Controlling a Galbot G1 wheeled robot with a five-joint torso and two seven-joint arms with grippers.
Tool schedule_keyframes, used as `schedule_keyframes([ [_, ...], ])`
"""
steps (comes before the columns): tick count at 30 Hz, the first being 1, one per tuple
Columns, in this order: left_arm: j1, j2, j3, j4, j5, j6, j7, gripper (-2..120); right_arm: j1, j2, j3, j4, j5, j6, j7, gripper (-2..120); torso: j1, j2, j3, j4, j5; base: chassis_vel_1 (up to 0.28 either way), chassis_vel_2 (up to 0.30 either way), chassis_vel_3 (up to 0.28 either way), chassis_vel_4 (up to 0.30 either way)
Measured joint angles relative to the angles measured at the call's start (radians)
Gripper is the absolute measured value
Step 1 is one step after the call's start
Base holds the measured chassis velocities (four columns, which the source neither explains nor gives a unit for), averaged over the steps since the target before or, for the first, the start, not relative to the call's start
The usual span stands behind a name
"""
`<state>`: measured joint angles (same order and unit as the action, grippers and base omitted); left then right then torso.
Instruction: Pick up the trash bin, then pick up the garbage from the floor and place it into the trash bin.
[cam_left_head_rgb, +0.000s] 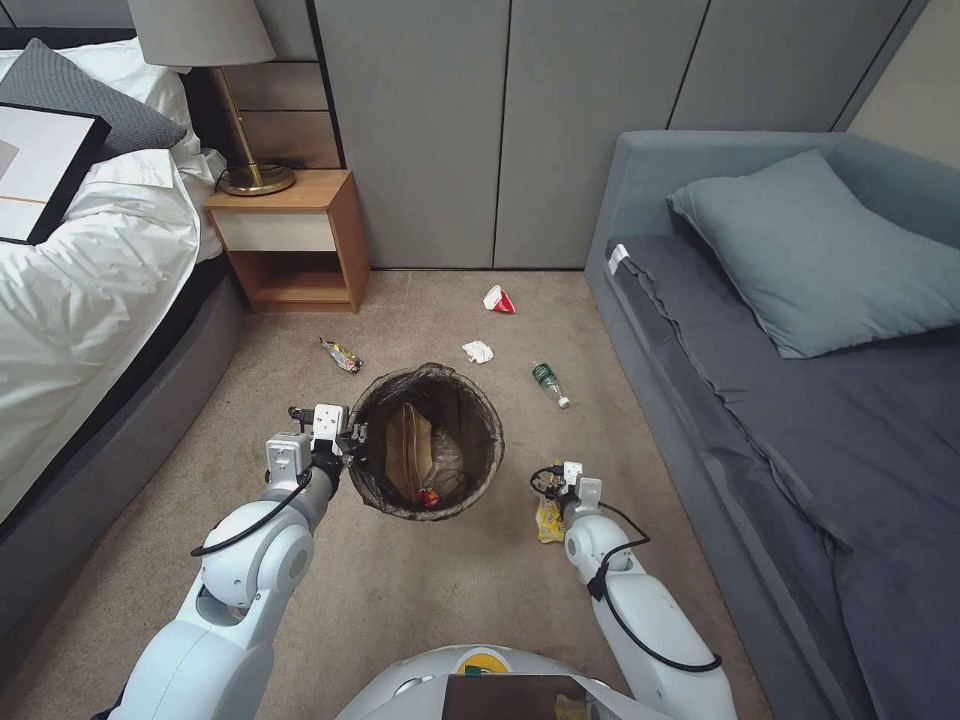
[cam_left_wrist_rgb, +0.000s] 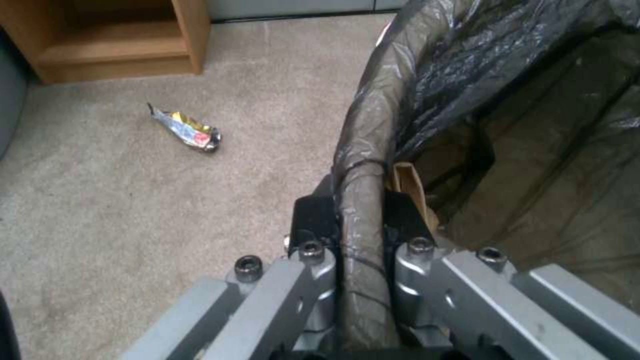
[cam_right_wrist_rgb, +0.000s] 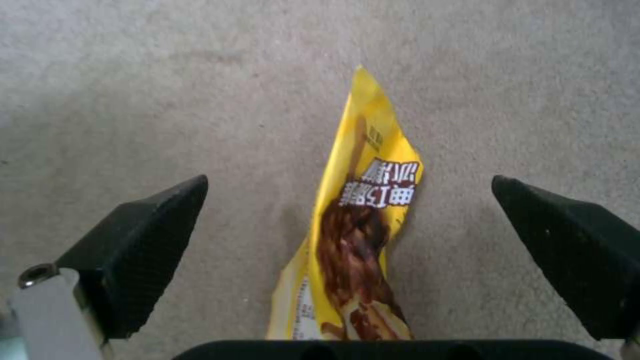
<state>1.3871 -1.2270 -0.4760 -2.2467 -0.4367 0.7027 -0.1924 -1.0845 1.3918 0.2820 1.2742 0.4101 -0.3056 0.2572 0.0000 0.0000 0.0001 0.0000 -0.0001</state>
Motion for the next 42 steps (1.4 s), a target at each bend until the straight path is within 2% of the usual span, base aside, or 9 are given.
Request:
schedule_keyframes([
  [12, -0.008, -0.001, 0.004, 0.018, 0.005, -0.003, 0.009, 5, 0.040, 0.020, 0.002, -0.140, -0.045, 0.035, -0.007, 100, 0.000, 0.000, 0.000, 0.0000, 0.0001, 0.000, 0.000, 0.000, 0.000],
  [19, -0.011, 0.000, 0.004, 0.025, 0.005, -0.004, 0.009, 5, 0.047, 0.029, 0.001, -0.169, -0.059, 0.043, -0.015, 96, 0.000, 0.000, 0.000, 0.0000, 0.0001, 0.000, 0.000, 0.000, 0.000],
  [21, -0.013, 0.000, 0.004, 0.028, 0.004, -0.004, 0.010, 5, 0.048, 0.030, 0.001, -0.174, -0.060, 0.046, -0.017, 87, 0.000, 0.000, 0.000, 0.0000, 0.0000, 0.000, 0.000, 0.000, 0.000],
  [22, -0.013, 0.000, 0.004, 0.028, 0.004, -0.004, 0.010, 5, 0.048, 0.030, 0.001, -0.174, -0.060, 0.046, -0.017, 87, 0.000, 0.000, 0.000, 0.0000, 0.0000, 0.000, 0.000, 0.000, 0.000],
  [25, -0.016, -0.001, 0.004, 0.034, 0.004, -0.005, 0.012, 5, 0.047, 0.030, 0.001, -0.173, -0.065, 0.047, -0.023, 71, 0.000, 0.000, 0.000, -0.0001, -0.0002, 0.000, 0.000, 0.000, 0.000],
  [29, -0.018, 0.000, 0.005, 0.037, 0.004, -0.006, 0.013, 5, 0.042, 0.030, -0.001, -0.165, -0.069, 0.048, -0.027, 61, 0.000, 0.000, 0.000, 0.0001, 0.0000, 0.000, 0.000, 0.000, 0.000],
  [32, -0.023, 0.000, 0.005, 0.043, 0.004, -0.006, 0.013, 5, 0.039, 0.030, -0.002, -0.162, -0.080, 0.053, -0.031, 45, 0.000, 0.000, 0.000, 0.0003, 0.0003, 0.000, 0.000, 0.000, 0.000],
  [40, -0.028, -0.001, 0.006, 0.052, 0.004, -0.007, 0.014, 5, 0.037, 0.031, -0.002, -0.170, -0.088, 0.060, -0.033, 24, 0.000, 0.000, 0.000, 0.0003, 0.0005, 0.000, 0.000, 0.000, 0.000],
  [42, -0.029, -0.001, 0.007, 0.054, 0.004, -0.008, 0.014, 5, 0.037, 0.032, -0.002, -0.172, -0.089, 0.062, -0.034, 13, 0.000, 0.000, 0.000, 0.0003, 0.0004, 0.000, 0.000, 0.000, 0.000],
])
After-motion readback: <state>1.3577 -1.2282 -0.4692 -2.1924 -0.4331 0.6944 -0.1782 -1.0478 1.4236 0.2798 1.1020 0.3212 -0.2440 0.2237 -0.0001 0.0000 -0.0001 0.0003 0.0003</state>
